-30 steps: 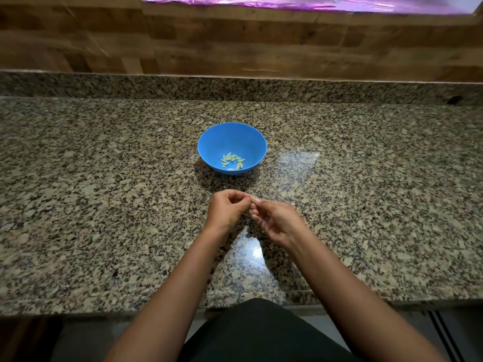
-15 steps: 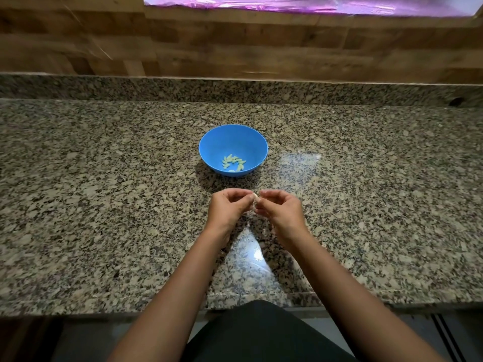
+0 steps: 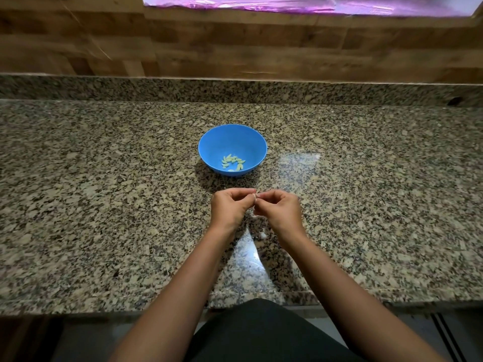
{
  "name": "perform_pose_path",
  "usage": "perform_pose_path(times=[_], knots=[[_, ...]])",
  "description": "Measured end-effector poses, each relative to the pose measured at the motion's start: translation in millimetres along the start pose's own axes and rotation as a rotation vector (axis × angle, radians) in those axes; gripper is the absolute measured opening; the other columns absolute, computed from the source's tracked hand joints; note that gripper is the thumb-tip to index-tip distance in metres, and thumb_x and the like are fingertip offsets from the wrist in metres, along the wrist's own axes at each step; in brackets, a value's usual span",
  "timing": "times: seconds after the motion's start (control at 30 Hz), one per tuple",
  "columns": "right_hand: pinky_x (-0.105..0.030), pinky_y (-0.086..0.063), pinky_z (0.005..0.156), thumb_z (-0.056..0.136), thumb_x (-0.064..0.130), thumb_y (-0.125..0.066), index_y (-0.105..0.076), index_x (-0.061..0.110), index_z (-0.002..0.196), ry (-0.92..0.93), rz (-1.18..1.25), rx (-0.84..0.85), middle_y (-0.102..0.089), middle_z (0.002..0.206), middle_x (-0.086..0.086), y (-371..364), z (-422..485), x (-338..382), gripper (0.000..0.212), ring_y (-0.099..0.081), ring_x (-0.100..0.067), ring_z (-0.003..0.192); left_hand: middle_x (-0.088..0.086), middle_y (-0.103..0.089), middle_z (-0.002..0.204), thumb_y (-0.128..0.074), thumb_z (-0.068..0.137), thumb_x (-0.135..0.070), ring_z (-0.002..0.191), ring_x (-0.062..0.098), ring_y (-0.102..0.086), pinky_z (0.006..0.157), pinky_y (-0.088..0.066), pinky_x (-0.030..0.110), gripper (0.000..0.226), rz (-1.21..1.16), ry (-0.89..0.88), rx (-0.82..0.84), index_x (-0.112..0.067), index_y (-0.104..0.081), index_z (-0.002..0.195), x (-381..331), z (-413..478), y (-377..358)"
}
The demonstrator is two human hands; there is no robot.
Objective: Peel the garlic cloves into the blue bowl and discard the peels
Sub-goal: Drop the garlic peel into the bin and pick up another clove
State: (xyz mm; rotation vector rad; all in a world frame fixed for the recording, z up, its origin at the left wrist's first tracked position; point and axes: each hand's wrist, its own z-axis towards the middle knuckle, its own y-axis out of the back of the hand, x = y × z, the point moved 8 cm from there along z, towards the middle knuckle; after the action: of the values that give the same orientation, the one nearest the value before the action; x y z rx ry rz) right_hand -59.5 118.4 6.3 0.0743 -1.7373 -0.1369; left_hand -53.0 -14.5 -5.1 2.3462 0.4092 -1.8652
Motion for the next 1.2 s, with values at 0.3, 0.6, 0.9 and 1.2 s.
perform_pose_path(times=[0.3,0.6,0.9,1.2], knots=[[-0.034,-0.056,0.065,0.079,-0.001,-0.070,-0.065,0.006,0.077,-0.055,0.109,0.041,-0.065,0.070,-0.008,-2,2,-1,0.009,-0.062,-0.016,0.059,0.016,-0.070,0.086,-0.066,0.081,0.003,0.079,0.022,-0.067,0.078,-0.056,0.029,0.007,-0.059,0.077,0.054,-0.001,-0.069,0.086,4,5,1],[-0.024,-0.055,0.057,0.079,-0.006,-0.067,-0.064,0.000,0.077,-0.119,0.218,0.082,-0.064,0.070,-0.011,-3,2,-6,0.007,-0.060,-0.014,0.053,0.012,-0.070,0.082,-0.066,0.080,0.007,0.077,0.021,-0.068,0.073,-0.057,0.023,0.011,-0.061,0.074,0.057,-0.004,-0.069,0.082,4,4,0],[-0.023,-0.055,0.054,0.084,-0.009,-0.058,-0.056,-0.014,0.102,-0.283,0.416,0.148,-0.064,0.075,-0.018,-5,4,-11,0.018,-0.063,-0.018,0.055,0.015,-0.069,0.082,-0.063,0.082,0.006,0.073,0.023,-0.063,0.068,-0.057,0.024,0.010,-0.008,0.068,0.067,-0.003,-0.068,0.082,0,3,-1],[-0.022,-0.055,0.055,0.085,-0.008,-0.058,-0.061,-0.009,0.088,-0.267,0.381,0.177,-0.064,0.071,-0.013,-4,6,-9,0.005,-0.060,-0.015,0.053,0.019,-0.069,0.088,-0.068,0.082,-0.001,0.080,0.026,-0.066,0.078,-0.056,0.032,0.005,-0.005,0.096,0.058,0.002,-0.067,0.086,5,5,-2]])
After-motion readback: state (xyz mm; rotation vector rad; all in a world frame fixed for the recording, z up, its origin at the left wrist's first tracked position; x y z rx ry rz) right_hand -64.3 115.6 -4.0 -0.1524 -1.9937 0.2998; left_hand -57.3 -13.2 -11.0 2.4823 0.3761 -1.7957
